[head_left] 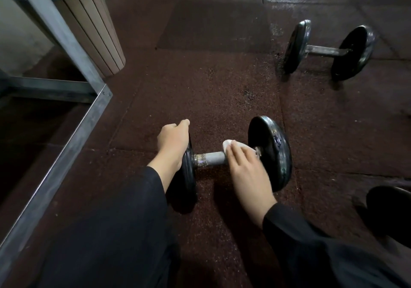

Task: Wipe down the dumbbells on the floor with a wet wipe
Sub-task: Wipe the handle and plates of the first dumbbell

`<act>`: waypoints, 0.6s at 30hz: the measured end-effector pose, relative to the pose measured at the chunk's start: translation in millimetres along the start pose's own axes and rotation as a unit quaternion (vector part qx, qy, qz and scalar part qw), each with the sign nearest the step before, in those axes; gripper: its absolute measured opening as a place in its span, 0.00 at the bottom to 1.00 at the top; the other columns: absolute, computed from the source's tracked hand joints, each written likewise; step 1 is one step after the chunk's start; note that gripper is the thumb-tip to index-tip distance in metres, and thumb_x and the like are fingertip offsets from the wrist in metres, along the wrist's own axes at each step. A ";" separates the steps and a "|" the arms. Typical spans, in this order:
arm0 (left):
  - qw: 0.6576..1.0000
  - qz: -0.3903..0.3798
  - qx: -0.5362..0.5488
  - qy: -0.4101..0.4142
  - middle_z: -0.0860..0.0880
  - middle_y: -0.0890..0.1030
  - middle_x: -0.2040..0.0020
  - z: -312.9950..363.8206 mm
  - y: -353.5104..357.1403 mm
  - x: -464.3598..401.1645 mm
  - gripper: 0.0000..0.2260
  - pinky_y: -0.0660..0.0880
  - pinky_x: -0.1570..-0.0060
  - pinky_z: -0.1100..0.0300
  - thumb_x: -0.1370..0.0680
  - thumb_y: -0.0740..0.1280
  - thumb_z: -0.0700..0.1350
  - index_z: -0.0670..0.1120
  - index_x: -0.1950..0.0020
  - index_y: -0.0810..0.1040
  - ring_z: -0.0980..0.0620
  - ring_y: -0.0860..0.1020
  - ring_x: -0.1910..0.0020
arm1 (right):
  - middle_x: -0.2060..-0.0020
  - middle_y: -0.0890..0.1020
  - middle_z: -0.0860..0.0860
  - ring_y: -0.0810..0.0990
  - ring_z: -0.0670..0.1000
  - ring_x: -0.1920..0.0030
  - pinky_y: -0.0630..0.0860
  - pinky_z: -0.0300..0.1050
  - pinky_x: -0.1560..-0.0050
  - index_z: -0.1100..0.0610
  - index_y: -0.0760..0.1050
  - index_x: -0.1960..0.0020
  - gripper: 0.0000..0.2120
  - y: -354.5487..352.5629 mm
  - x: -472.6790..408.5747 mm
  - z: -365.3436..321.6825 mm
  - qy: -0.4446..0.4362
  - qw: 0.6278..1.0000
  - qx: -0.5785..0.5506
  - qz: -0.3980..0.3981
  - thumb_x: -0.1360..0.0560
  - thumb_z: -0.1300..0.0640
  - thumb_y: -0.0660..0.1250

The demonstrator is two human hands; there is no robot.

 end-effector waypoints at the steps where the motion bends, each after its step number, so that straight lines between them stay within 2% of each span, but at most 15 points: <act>1: 1.000 -0.001 0.002 -0.001 0.49 0.71 0.68 -0.1 0.1 -0.7 0.12 0.66 0.62 0.57 0.24 0.63 0.51 0.43 0.59 0.74 0.48 0.71 0.64 | 0.47 0.82 0.61 0.82 0.57 0.53 0.81 0.46 0.55 0.69 0.77 0.42 0.24 2.9 3.3 -4.7 -0.006 1.000 0.019 -0.022 0.32 0.65 0.52; 3: 1.000 -0.003 0.006 -0.002 0.49 0.70 0.68 -1.1 -0.1 -0.9 0.11 0.66 0.63 0.57 0.24 0.63 0.51 0.44 0.60 0.73 0.49 0.70 0.65 | 0.50 0.83 0.62 0.81 0.57 0.54 0.79 0.44 0.58 0.69 0.78 0.45 0.24 -0.9 5.8 -11.9 0.009 0.996 0.076 -0.050 0.32 0.65 0.50; 7: 1.000 0.001 0.005 -0.003 0.49 0.69 0.70 -1.8 -1.0 -0.1 0.17 0.64 0.63 0.57 0.24 0.63 0.51 0.44 0.69 0.67 0.50 0.67 0.69 | 0.45 0.78 0.66 0.75 0.60 0.46 0.74 0.47 0.48 0.68 0.76 0.42 0.30 -10.0 -8.2 -16.1 0.023 0.978 0.180 -0.100 0.32 0.67 0.39; 9: 1.000 0.001 0.006 -0.001 0.49 0.69 0.70 -0.6 -1.4 0.8 0.18 0.64 0.62 0.58 0.24 0.63 0.51 0.45 0.70 0.65 0.50 0.67 0.69 | 0.45 0.75 0.65 0.73 0.59 0.47 0.71 0.47 0.49 0.67 0.75 0.42 0.31 -12.1 -15.3 -13.9 0.024 0.973 0.205 -0.100 0.32 0.68 0.38; 12: 1.000 -0.002 0.005 0.005 0.48 0.67 0.72 -1.5 -1.5 2.3 0.20 0.63 0.63 0.57 0.24 0.63 0.50 0.45 0.73 0.62 0.48 0.66 0.70 | 0.44 0.69 0.63 0.69 0.58 0.45 0.68 0.47 0.47 0.68 0.70 0.39 0.28 -11.5 -7.9 -13.4 -0.001 0.975 0.191 -0.114 0.30 0.67 0.39; 15: 1.000 0.003 0.001 0.010 0.49 0.66 0.72 -0.4 -2.3 4.3 0.20 0.62 0.61 0.57 0.24 0.62 0.50 0.45 0.73 0.61 0.48 0.65 0.70 | 0.41 0.67 0.63 0.67 0.59 0.42 0.69 0.46 0.46 0.69 0.67 0.35 0.25 -20.6 -6.4 -7.8 0.020 0.974 0.194 -0.119 0.26 0.66 0.41; 18: 1.000 0.005 -0.003 0.006 0.49 0.67 0.71 0.7 -2.8 5.2 0.20 0.63 0.60 0.57 0.23 0.62 0.50 0.45 0.73 0.63 0.47 0.67 0.66 | 0.40 0.67 0.62 0.65 0.61 0.39 0.68 0.46 0.44 0.65 0.70 0.36 0.19 -21.5 -19.7 -4.0 0.040 0.967 0.201 -0.151 0.21 0.61 0.48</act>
Point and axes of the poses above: each hand's wrist, its own x-axis away from the middle knuckle, its own y-axis out of the palm, z = x × y, the point moved 3 cm from there along -x, towards the middle knuckle
